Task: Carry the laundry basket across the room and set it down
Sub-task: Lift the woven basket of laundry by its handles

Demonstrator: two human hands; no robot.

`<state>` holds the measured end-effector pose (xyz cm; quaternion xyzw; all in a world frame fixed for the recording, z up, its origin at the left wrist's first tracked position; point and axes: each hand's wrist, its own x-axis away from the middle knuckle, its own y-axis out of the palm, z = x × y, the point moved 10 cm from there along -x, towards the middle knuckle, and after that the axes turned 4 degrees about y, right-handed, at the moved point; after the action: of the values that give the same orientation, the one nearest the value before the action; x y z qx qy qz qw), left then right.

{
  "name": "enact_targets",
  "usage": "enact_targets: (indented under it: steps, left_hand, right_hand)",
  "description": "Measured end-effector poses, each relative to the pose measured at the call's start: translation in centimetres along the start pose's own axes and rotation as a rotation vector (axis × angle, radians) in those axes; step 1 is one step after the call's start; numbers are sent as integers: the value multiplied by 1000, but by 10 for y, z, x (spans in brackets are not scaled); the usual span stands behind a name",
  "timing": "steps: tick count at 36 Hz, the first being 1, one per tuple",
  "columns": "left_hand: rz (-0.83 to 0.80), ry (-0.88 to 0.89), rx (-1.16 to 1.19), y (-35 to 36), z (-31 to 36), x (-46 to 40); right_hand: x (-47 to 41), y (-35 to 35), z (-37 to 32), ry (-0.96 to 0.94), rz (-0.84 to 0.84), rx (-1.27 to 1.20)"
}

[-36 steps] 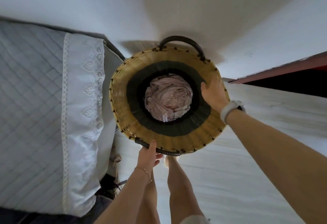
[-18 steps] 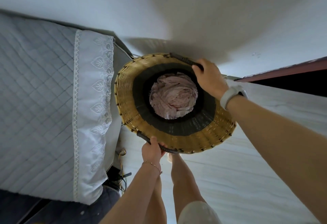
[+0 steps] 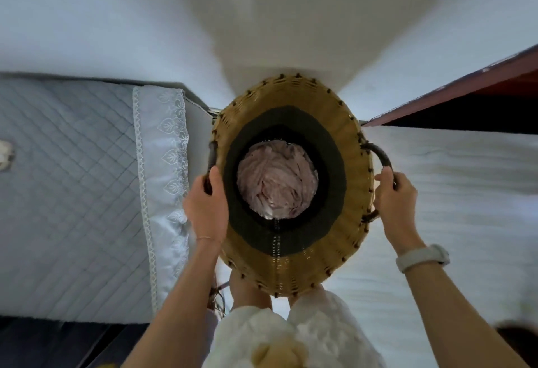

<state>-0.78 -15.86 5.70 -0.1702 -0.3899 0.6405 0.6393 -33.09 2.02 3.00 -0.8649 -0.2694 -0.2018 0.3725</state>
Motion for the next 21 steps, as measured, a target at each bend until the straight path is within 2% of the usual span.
enact_targets:
  steps: [6,11,16,21]
  left_hand:
    - [-95,204,-5,-14,57,15]
    - [-215,329,-44,-16,78,30]
    - [-386,489,-110,-4,90,50]
    - [-529,631,-164,22,120,96]
  right_hand:
    - [67,-55,23,144,140,-133]
    - [123,-75,53,216,251,-184]
    - [177,-85,87,318,400,-186]
    - [227,-109,126,417,520,-300]
